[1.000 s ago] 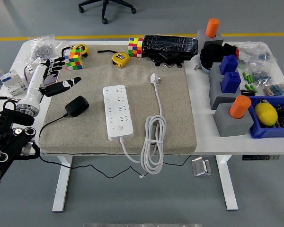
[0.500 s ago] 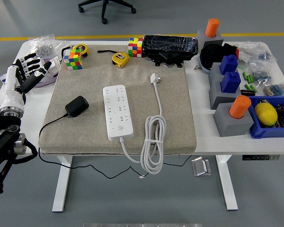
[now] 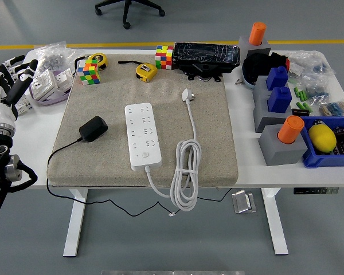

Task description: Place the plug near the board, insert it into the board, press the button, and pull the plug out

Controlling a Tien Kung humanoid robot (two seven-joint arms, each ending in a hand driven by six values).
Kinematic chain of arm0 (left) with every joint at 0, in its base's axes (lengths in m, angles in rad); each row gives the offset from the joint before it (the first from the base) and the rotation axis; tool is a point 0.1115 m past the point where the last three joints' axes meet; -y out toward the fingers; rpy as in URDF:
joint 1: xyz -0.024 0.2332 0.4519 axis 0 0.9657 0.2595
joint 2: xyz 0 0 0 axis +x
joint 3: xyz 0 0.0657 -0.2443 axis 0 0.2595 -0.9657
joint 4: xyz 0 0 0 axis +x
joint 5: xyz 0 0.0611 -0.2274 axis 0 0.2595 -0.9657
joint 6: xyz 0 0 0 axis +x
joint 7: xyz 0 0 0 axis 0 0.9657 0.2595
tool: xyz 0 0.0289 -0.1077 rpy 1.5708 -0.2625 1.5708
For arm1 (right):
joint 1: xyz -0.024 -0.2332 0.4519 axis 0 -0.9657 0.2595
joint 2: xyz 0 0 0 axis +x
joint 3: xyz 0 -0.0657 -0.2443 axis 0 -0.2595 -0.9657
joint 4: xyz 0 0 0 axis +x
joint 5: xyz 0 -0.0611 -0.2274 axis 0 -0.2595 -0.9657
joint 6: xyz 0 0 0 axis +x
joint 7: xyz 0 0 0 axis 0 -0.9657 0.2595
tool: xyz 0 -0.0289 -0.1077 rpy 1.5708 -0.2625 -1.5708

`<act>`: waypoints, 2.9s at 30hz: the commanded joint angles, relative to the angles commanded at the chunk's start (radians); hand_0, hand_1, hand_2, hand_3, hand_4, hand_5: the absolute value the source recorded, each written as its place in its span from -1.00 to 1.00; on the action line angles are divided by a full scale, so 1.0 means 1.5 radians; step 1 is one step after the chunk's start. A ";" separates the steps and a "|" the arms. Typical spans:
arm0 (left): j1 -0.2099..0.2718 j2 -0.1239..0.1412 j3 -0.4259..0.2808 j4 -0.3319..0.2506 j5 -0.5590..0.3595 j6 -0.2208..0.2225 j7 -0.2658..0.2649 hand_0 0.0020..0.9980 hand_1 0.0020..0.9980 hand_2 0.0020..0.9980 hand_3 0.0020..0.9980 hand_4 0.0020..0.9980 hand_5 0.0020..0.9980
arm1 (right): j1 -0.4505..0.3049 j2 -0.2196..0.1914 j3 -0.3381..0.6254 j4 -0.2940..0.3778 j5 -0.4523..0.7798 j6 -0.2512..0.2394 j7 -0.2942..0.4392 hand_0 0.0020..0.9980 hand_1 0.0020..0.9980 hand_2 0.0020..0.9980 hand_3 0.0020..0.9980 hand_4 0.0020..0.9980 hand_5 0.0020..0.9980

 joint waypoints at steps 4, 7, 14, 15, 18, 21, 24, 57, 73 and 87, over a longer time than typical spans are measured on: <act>-0.001 0.005 0.001 -0.009 -0.001 -0.001 0.000 0.18 0.31 0.34 0.43 0.77 -0.05 | -0.001 -0.003 0.009 0.005 -0.006 -0.001 0.001 0.24 0.35 0.30 0.13 0.95 0.16; 0.001 0.010 0.002 -0.017 -0.001 -0.002 0.002 0.18 0.31 0.34 0.43 0.77 -0.05 | -0.002 -0.002 0.020 0.008 -0.012 -0.001 0.001 0.24 0.35 0.30 0.13 0.95 0.16; 0.002 0.015 0.003 -0.028 -0.001 -0.005 0.006 0.18 0.31 0.33 0.42 0.76 -0.04 | -0.004 0.001 0.027 0.007 -0.019 -0.002 0.001 0.23 0.36 0.30 0.13 0.95 0.17; 0.002 0.015 0.004 -0.028 -0.001 -0.005 0.006 0.18 0.31 0.33 0.42 0.76 -0.04 | -0.005 0.001 0.029 0.008 -0.019 -0.002 0.001 0.23 0.36 0.30 0.13 0.95 0.17; 0.000 0.017 0.012 -0.029 0.000 -0.007 0.009 0.18 0.31 0.33 0.42 0.76 -0.04 | -0.008 0.004 0.037 0.010 -0.023 -0.001 0.000 0.23 0.36 0.30 0.13 0.95 0.17; 0.000 0.019 0.017 -0.030 0.000 -0.008 0.012 0.19 0.30 0.33 0.42 0.76 -0.04 | -0.010 0.006 0.040 0.011 -0.026 -0.001 -0.001 0.23 0.36 0.31 0.13 0.95 0.17; 0.004 0.021 0.021 -0.033 0.001 -0.009 0.015 0.19 0.30 0.33 0.42 0.76 -0.04 | -0.012 0.007 0.040 0.014 -0.027 -0.001 -0.001 0.23 0.36 0.31 0.13 0.95 0.17; 0.060 0.028 0.039 -0.029 0.004 -0.017 0.038 0.19 0.31 0.34 0.43 0.75 -0.01 | -0.058 0.027 0.042 0.006 -0.030 0.006 -0.014 0.25 0.37 0.32 0.13 0.95 0.17; 0.095 0.025 0.036 -0.026 0.012 -0.023 0.059 0.19 0.31 0.34 0.42 0.76 0.00 | -0.096 0.041 0.069 -0.006 -0.030 0.006 -0.015 0.25 0.38 0.33 0.13 0.96 0.18; 0.094 0.019 0.029 -0.031 0.015 -0.025 0.068 0.19 0.32 0.34 0.42 0.76 0.02 | -0.107 0.051 0.101 -0.006 -0.033 0.007 -0.017 0.25 0.38 0.33 0.14 0.96 0.18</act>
